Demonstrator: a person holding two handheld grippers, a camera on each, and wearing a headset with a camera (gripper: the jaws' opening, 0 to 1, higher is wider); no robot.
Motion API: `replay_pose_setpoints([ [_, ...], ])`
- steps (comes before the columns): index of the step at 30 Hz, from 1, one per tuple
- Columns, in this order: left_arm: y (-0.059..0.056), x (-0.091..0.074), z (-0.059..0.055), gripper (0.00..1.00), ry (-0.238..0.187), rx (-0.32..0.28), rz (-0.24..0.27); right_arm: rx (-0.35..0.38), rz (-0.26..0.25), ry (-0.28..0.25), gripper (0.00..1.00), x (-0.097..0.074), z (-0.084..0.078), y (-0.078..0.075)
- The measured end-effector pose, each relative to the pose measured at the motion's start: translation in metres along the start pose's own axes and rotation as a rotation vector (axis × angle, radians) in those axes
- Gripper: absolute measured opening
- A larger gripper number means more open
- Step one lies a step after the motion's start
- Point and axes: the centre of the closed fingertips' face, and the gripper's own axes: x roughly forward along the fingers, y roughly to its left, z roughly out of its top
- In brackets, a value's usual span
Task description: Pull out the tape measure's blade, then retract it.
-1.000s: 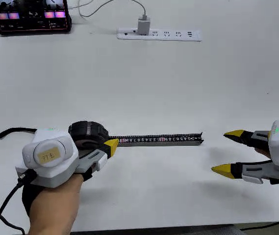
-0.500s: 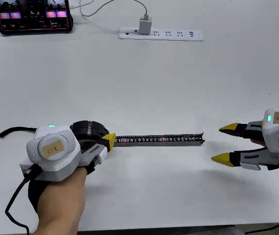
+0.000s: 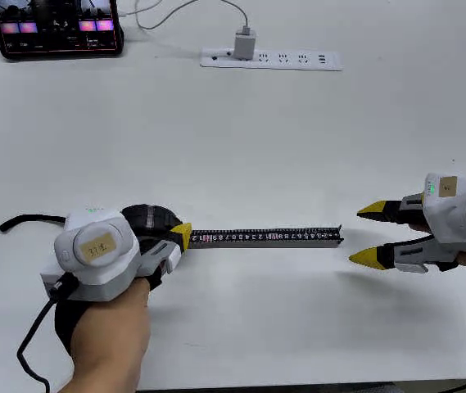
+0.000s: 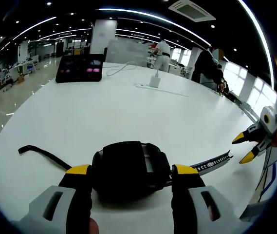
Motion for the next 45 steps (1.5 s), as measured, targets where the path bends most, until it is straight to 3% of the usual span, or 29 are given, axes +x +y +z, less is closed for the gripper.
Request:
replay_pose_setpoints([
  [7,0.002,0.0,0.0,0.61,0.004,-0.002,0.007,-0.03,0.029,0.007,0.36,0.009,0.005,-0.002],
  [22,0.002,0.001,-0.001,0.6,0.022,-0.005,-0.009,-0.1,0.095,0.067,0.27,0.023,-0.002,-0.004],
  [45,0.003,0.002,-0.002,0.6,0.039,-0.008,-0.015,-0.176,0.16,0.086,0.12,0.036,-0.002,0.003],
])
